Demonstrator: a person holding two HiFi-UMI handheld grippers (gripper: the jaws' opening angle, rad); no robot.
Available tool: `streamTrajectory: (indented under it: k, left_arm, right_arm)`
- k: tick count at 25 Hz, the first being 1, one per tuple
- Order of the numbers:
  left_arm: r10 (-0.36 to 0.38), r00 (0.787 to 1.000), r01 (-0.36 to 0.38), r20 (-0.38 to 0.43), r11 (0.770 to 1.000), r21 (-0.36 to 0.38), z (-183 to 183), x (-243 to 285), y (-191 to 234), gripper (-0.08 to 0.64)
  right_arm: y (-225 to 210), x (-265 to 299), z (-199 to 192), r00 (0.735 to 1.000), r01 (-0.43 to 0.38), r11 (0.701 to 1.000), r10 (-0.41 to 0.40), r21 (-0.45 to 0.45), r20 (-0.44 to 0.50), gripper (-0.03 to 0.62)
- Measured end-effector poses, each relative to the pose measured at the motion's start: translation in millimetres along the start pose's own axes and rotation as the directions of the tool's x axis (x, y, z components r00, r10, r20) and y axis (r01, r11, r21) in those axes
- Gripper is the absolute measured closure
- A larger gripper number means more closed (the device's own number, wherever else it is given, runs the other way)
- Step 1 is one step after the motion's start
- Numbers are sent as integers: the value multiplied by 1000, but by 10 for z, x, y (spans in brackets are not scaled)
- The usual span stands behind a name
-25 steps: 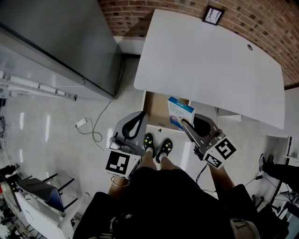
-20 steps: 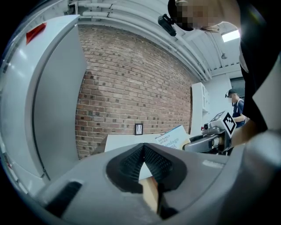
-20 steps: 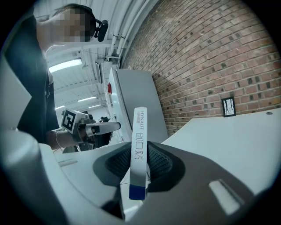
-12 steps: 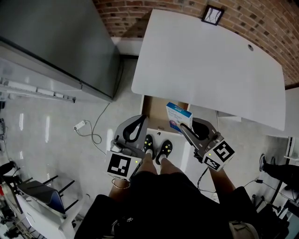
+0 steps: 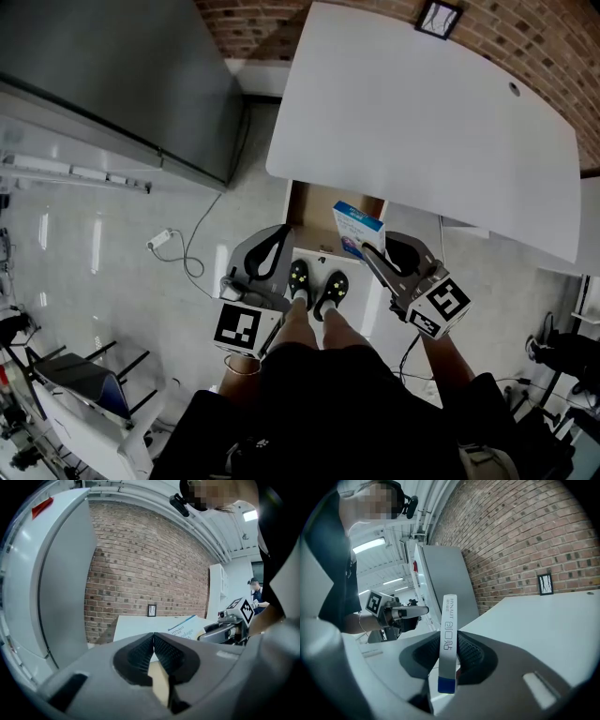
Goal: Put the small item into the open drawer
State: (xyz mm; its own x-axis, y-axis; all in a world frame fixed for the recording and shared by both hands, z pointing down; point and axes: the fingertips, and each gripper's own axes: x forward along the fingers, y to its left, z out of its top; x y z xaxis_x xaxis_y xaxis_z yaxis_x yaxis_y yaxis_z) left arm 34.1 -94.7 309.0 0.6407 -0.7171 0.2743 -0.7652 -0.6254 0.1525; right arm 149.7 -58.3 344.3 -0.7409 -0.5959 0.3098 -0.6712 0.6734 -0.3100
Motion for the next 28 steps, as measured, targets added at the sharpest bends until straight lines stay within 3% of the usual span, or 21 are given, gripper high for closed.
streamTrajectory:
  k: [28]
  left_arm:
    - [-3, 998, 2, -56, 1000, -14, -656, 164, 243, 560]
  right_arm:
    - [-326, 483, -827, 992, 27, 1000, -26, 13, -125, 497]
